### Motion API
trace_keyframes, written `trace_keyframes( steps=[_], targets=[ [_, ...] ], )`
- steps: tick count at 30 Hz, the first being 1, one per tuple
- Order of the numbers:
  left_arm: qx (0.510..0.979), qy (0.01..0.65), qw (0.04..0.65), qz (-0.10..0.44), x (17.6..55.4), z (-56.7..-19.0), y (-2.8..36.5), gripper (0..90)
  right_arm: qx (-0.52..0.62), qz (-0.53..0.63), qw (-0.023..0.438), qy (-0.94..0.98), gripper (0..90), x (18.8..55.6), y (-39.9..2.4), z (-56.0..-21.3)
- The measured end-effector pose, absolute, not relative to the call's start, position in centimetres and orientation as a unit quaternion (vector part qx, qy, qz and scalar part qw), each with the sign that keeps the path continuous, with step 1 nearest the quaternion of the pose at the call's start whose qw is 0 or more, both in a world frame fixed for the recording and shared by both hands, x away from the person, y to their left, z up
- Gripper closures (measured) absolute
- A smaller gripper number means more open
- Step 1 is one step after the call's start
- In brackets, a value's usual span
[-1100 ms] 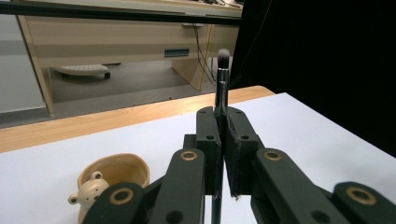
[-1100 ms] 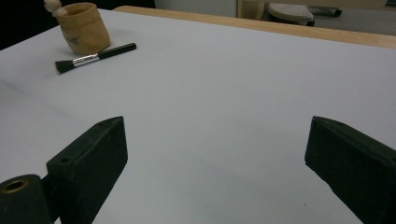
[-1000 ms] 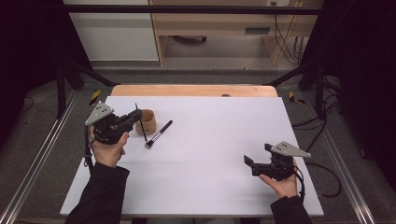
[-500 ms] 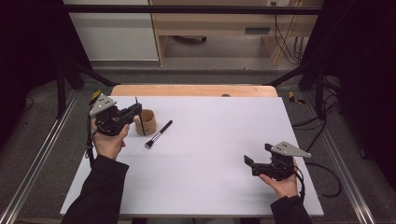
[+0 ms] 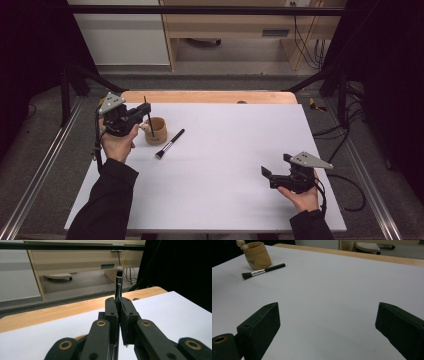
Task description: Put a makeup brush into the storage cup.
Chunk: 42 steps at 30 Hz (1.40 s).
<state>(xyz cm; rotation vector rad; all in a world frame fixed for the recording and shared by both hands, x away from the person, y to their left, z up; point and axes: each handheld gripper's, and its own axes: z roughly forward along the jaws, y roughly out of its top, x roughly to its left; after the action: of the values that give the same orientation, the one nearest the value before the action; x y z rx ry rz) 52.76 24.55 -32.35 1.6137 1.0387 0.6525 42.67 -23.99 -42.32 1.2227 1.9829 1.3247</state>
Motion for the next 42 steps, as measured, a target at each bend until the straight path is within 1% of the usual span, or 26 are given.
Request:
trace_keyframes(
  steps=[12,23,31,42],
  targets=[
    [0.668,0.448,0.527,0.273,54.5,-32.6,24.7,84.7,0.445,0.481,0.230,0.720,6.4,42.7,-24.0,-42.3],
    [0.665,0.463,0.514,0.282,56.8,-34.0,24.8,84.7,0.446,0.479,0.228,0.721,6.3,42.7,-24.1,-42.5],
    [0.657,0.465,0.517,0.291,57.4,-34.3,25.0,84.7,0.446,0.479,0.229,0.720,6.4,42.8,-24.1,-42.5],
    [0.659,0.469,0.507,0.297,58.5,-35.3,25.1,84.7,0.449,0.478,0.227,0.720,6.4,42.8,-24.1,-42.5]
  ],
)
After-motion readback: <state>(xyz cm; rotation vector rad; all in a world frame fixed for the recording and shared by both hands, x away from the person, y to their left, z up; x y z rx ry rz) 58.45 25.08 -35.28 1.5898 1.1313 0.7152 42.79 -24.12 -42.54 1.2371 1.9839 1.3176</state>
